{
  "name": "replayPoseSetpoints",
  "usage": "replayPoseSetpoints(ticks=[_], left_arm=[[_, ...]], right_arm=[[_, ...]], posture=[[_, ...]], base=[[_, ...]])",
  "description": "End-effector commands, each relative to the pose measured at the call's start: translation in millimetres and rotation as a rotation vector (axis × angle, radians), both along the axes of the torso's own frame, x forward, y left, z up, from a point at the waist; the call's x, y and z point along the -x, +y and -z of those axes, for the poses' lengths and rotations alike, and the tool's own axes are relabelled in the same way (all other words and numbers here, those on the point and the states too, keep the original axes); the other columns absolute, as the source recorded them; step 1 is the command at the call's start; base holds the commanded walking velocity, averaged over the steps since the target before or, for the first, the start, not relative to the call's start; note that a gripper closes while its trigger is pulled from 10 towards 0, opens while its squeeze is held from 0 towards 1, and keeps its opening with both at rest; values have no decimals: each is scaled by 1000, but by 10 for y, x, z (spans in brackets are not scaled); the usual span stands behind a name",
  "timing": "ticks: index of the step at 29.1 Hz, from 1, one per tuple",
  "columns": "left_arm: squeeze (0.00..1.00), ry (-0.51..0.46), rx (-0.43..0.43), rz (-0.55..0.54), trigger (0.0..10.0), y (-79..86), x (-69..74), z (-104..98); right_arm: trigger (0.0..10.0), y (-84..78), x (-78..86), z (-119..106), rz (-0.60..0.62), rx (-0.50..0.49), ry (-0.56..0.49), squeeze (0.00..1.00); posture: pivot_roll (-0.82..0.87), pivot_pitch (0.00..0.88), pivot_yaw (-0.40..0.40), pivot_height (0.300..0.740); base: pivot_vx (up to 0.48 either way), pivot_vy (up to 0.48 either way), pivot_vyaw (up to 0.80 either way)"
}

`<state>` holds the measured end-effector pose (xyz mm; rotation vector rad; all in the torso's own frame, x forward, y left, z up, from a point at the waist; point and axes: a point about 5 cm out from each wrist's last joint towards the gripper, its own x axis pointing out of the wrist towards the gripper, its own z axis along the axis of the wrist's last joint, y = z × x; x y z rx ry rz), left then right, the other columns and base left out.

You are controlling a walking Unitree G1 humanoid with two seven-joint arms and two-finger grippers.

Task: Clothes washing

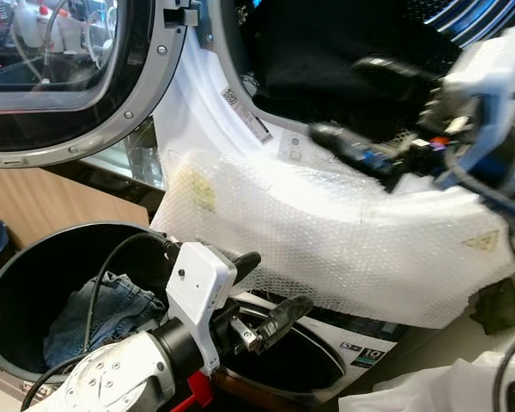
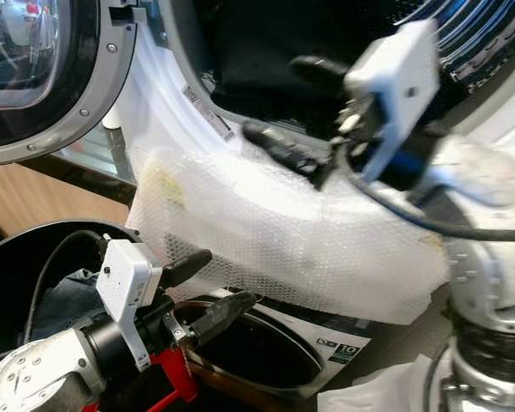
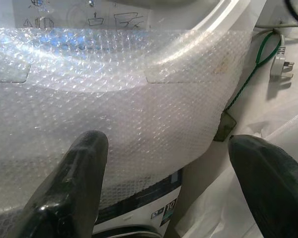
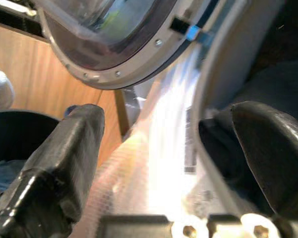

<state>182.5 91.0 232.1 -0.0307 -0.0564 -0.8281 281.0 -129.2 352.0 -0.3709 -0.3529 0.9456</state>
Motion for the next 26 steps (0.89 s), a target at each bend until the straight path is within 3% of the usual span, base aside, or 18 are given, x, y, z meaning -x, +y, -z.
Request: replayPoseSetpoints(ticks=[1,6,20,23,26], left_arm=[[0,-10,10,20,10000,-31,18,-16],[0,-6,10,1,10000,-5,35,0],[0,-21,-1,-15,10000,21,-24,-5],[0,-26,-13,-25,10000,18,-35,-3],[0,-31,-13,-48,10000,26,-64,-9]], right_arm=[[10000,10,-16,-43,16,0,-21,0],[10000,16,-79,-14,47,-48,13,0],[10000,-12,10,-1,31,-197,36,0],[10000,83,-44,2,56,-230,77,0],[10000,198,-91,42,73,-194,72,0]], posture=[[49,115,-153,740],[58,121,-159,740],[46,114,-143,740],[51,108,-144,740],[50,103,-148,740]], base=[[0,0,0],[0,0,0],[0,0,0],[0,0,0],[0,0,0]])
